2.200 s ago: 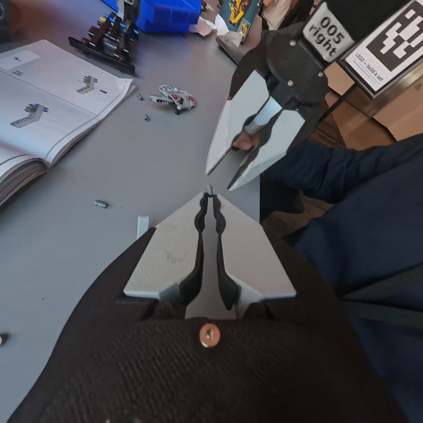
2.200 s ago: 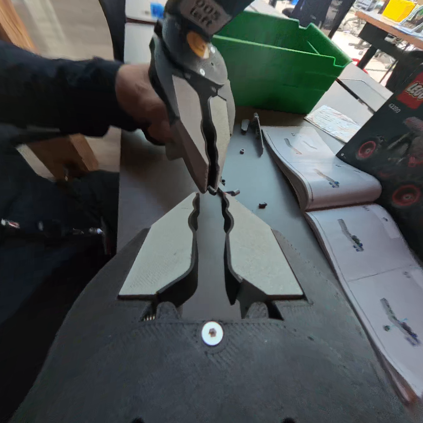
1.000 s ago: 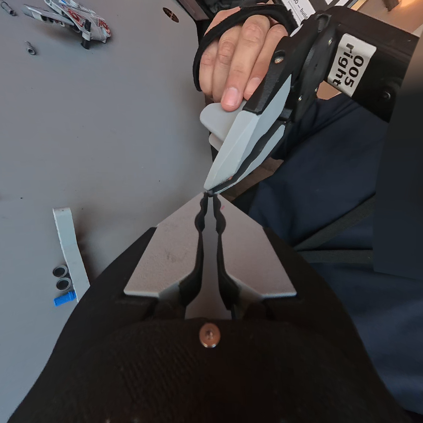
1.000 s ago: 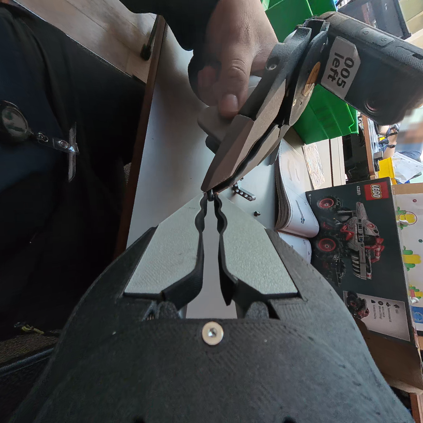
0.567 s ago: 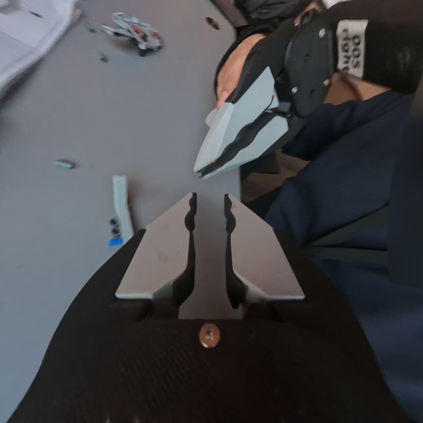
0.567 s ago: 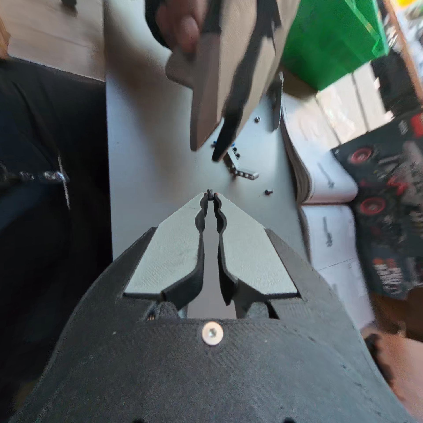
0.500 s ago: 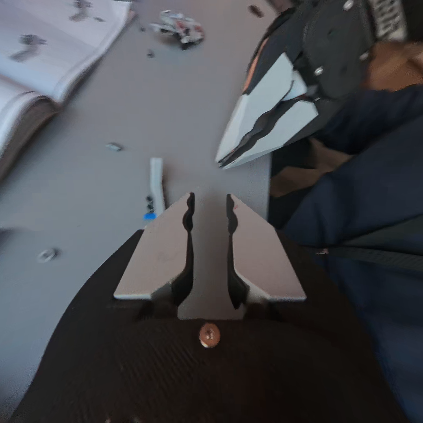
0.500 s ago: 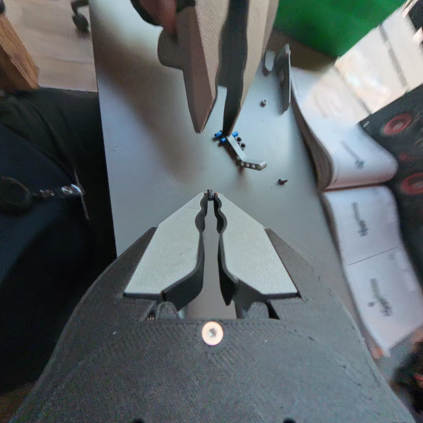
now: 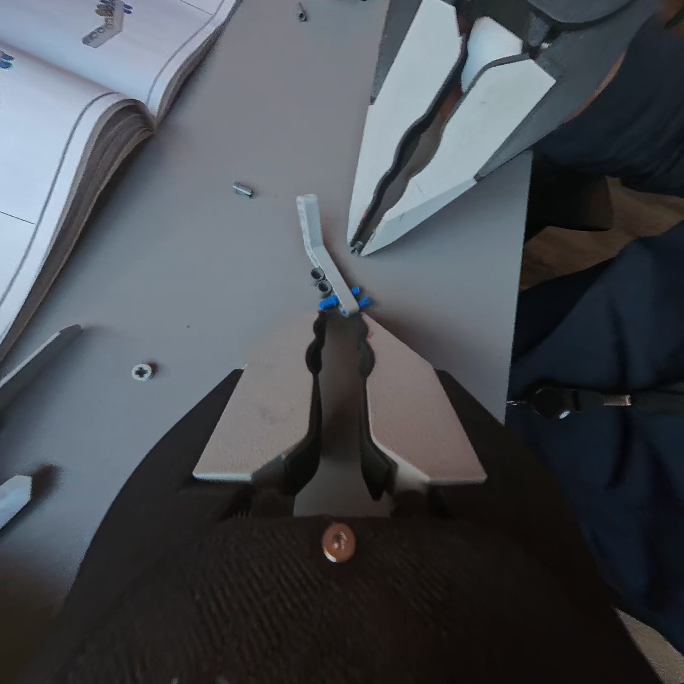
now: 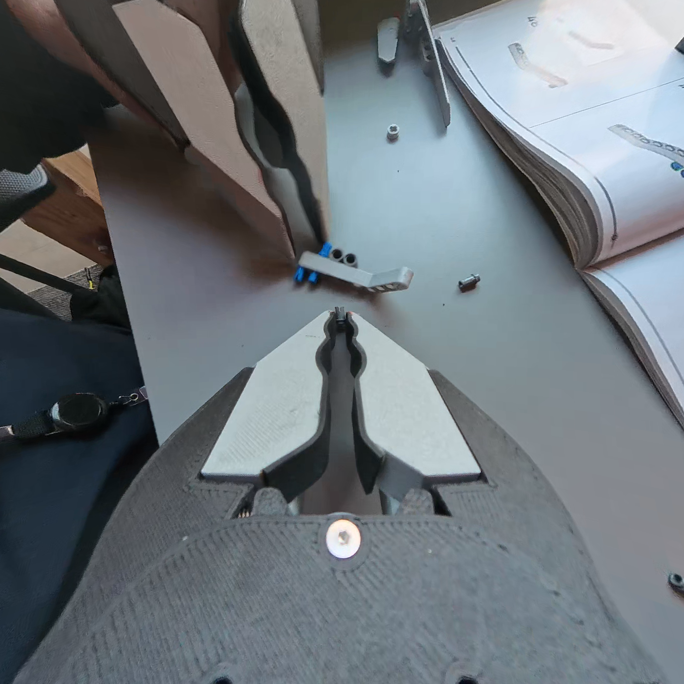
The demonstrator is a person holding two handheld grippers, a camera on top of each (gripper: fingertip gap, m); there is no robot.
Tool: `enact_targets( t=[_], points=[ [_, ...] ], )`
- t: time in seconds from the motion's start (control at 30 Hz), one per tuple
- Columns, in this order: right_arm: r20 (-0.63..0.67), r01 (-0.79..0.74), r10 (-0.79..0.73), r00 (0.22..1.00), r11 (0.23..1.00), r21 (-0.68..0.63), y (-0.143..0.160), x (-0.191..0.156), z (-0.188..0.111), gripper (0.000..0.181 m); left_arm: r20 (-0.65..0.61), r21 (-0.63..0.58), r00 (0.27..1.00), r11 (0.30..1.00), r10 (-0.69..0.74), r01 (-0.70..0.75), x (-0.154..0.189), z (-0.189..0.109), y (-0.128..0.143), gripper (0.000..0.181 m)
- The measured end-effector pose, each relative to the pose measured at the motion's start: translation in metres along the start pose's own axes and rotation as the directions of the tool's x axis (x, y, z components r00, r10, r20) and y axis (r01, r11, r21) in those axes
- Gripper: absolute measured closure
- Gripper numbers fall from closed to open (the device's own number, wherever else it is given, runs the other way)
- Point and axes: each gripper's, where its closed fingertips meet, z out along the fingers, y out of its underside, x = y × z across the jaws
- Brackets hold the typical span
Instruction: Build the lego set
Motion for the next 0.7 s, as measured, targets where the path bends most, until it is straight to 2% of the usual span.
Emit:
enact_targets(
  t=[0.03,0.13,0.2,0.3,0.4,0.47,0.57,0.7],
  points=[
    [0.005,-0.002,0.002,1.0,1.0,0.001,0.0,0.001,0.0,0.18,-0.02,0.006,1.0,1.0,-0.018,0.018,0.005,0.002,0.0,0.174],
    [-0.004,0.012,-0.012,1.0,1.0,-0.006,0.0,0.006,0.0,0.18,-0.028,0.011,0.999,0.999,-0.04,0.04,0.011,0.004,-0.001,0.17],
    [0.001,0.063,-0.063,0.998,0.998,-0.023,0.001,0.007,-0.001,0.18,-0.007,0.017,1.0,1.0,-0.024,0.024,0.009,0.003,-0.003,0.158],
    [0.003,0.13,-0.13,0.992,0.99,-0.046,0.001,0.009,0.0,0.18,-0.045,0.034,0.999,0.999,-0.001,0.003,0.01,-0.002,-0.009,0.151],
    [0.012,0.152,-0.152,0.988,0.986,-0.064,-0.001,0.012,0.001,0.18,-0.016,0.059,0.999,0.998,0.037,-0.036,-0.002,-0.009,-0.02,0.151],
    [0.015,0.162,-0.161,0.987,0.984,-0.072,-0.002,0.014,0.003,0.18,0.023,0.011,0.998,0.999,0.051,-0.051,-0.015,-0.006,-0.019,0.151],
    [0.022,0.174,-0.173,0.985,0.981,-0.082,-0.004,0.013,0.005,0.179,-0.038,-0.059,0.998,0.996,0.059,-0.061,-0.013,0.005,-0.014,0.15],
    [0.044,0.168,-0.165,0.985,0.983,-0.078,-0.005,0.01,0.006,0.179,-0.099,-0.048,0.99,0.993,0.102,-0.107,-0.006,0.014,-0.017,0.153]
  ],
)
